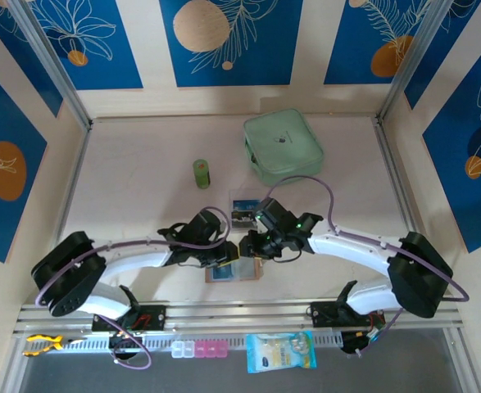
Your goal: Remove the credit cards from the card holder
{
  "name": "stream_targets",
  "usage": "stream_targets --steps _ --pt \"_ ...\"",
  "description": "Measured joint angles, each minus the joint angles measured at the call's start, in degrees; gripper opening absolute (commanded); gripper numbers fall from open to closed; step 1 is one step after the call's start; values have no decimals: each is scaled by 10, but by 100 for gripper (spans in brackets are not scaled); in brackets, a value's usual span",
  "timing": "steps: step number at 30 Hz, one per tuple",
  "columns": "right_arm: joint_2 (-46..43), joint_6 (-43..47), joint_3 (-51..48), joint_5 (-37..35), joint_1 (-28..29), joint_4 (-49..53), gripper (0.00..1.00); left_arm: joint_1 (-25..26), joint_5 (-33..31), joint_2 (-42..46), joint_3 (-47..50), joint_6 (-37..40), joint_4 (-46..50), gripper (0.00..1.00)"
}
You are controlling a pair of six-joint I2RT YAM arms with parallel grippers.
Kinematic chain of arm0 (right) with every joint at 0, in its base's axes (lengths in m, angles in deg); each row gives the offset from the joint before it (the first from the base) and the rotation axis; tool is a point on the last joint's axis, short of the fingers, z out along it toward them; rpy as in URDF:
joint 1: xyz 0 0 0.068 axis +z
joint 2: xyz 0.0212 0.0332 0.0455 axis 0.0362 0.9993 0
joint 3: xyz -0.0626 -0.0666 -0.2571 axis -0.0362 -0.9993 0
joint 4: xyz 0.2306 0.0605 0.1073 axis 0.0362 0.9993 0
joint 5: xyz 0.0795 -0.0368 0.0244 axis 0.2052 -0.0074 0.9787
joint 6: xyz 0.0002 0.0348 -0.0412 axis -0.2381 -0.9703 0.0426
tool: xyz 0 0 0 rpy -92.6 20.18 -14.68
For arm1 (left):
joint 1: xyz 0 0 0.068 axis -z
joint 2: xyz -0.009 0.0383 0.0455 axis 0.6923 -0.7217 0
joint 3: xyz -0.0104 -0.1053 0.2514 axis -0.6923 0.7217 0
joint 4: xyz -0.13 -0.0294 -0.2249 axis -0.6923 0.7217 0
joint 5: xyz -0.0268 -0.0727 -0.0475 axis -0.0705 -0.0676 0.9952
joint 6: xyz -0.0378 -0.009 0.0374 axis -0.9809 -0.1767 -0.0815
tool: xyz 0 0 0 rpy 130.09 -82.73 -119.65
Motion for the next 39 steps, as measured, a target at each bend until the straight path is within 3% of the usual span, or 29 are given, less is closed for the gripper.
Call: stream_targets --steps 6,16,24,39 --pt "-44 0 -24 -3 -18 13 35 16 0 -46 -31 0 -15 31" --pt "-73 0 -33 -3 -34 24 36 23 5 -71 -51 0 -27 48" --pt "-76 0 -34 -1 -36 24 36 23 4 -71 -53 0 -25 51" --pt "7 0 -31 16 -19 -10 32 -22 -14 74 36 6 1 27"
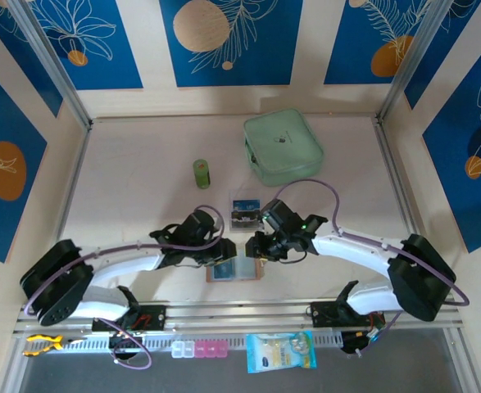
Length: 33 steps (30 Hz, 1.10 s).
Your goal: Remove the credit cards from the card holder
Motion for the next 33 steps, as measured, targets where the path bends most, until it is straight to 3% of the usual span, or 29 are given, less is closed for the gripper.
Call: stream_targets --steps 9,33 --pt "91 -3 43 9 37 -38 25 -33 -18 91 70 0 45 17" --pt "177 -6 82 24 55 -65 20 -46 0 41 93 1 11 12"
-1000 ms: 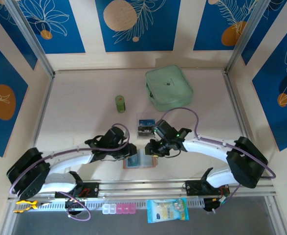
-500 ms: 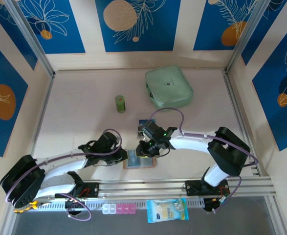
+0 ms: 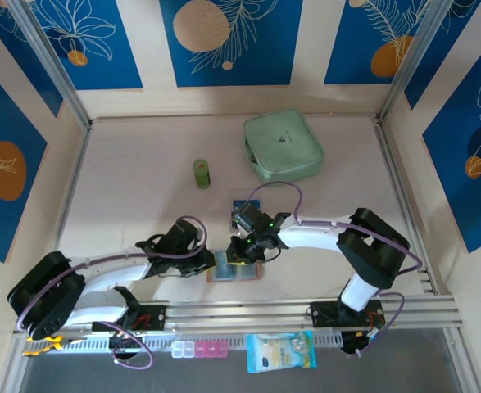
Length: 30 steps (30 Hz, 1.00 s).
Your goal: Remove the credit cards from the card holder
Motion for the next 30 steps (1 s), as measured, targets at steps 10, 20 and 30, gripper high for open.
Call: stream_targets --steps 10,20,30 --pt "16 0 0 1 0 -7 20 0 0 -2 0 0 0 12" --pt "27 -9 0 28 0 -45 15 0 2 -3 -1 0 2 11" --pt "30 -13 0 22 0 -39 24 -1 2 -3 -1 0 3 12"
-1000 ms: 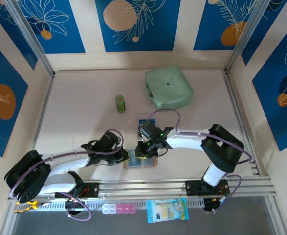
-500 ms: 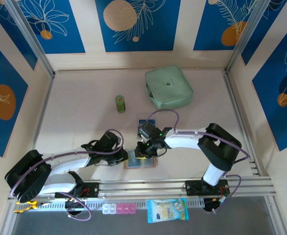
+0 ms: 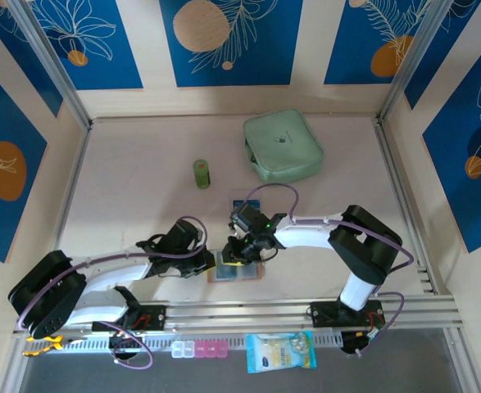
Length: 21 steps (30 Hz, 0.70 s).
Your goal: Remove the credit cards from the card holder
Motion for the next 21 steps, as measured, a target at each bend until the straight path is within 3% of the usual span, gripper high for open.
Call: stream_targets --steps 21 --pt "-13 13 0 -23 0 25 24 0 0 21 -33 20 51 10"
